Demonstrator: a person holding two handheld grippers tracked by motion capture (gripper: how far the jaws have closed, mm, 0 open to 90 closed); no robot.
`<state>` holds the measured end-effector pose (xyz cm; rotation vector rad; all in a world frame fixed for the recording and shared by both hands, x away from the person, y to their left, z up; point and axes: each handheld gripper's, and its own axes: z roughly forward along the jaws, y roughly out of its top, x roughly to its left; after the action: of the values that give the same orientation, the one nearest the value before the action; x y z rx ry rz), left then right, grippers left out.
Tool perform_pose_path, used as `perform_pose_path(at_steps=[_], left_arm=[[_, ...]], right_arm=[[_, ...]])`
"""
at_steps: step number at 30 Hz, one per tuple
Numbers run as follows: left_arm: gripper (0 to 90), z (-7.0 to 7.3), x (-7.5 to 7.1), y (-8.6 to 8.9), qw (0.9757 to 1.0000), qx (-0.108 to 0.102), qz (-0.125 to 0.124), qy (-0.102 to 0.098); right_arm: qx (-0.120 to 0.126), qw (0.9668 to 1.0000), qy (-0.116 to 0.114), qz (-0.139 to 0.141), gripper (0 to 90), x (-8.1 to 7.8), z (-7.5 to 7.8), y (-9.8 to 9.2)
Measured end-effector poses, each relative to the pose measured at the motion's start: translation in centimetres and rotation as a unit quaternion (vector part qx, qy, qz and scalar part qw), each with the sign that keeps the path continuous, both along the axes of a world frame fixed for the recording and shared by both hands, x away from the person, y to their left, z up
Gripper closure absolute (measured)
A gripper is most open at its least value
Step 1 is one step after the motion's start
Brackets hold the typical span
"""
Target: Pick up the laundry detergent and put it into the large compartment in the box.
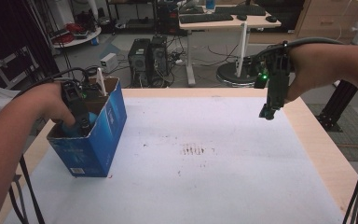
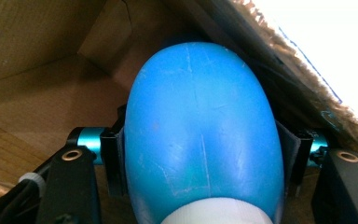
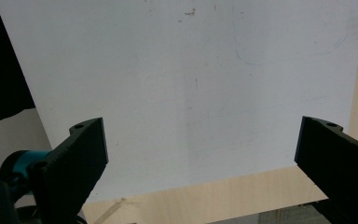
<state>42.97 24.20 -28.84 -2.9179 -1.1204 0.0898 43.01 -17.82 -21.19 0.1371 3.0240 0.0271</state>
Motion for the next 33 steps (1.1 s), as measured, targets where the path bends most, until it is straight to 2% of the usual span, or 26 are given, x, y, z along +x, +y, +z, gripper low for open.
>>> perform_pose_path(at_steps=[5, 11, 23, 24, 29, 33], left_arm=[[34.5, 0.2, -0.1, -0.1, 1.0000, 0.001, -0.006, 0.004], [30.1, 1.4, -0.1, 0.3, 0.9999, -0.012, -0.004, 0.001], [24.2, 2.2, -0.3, 0.0, 0.9999, -0.010, -0.005, -0.009], [24.2, 2.5, -0.4, 0.0, 0.9998, -0.015, 0.002, -0.010], [22.4, 3.5, -0.5, 0.0, 0.9999, -0.009, 0.009, -0.012], [16.2, 4.3, -0.7, -0.2, 0.9997, -0.006, 0.012, -0.021]], right_arm=[[-0.002, 1.0000, 0.000, -0.003, 1.5, 0.0, 0.0, -0.2], [-0.002, 1.0000, 0.001, -0.001, 1.4, 0.1, 0.0, -0.3], [-0.001, 1.0000, 0.001, 0.001, 1.5, 0.1, -0.1, 0.1], [-0.002, 1.0000, 0.002, 0.000, 1.4, 0.1, -0.1, 0.1], [-0.003, 1.0000, 0.003, -0.002, 1.5, 0.0, 0.0, 0.0], [-0.002, 1.0000, 0.002, -0.003, 1.5, 0.0, 0.1, -0.1]])
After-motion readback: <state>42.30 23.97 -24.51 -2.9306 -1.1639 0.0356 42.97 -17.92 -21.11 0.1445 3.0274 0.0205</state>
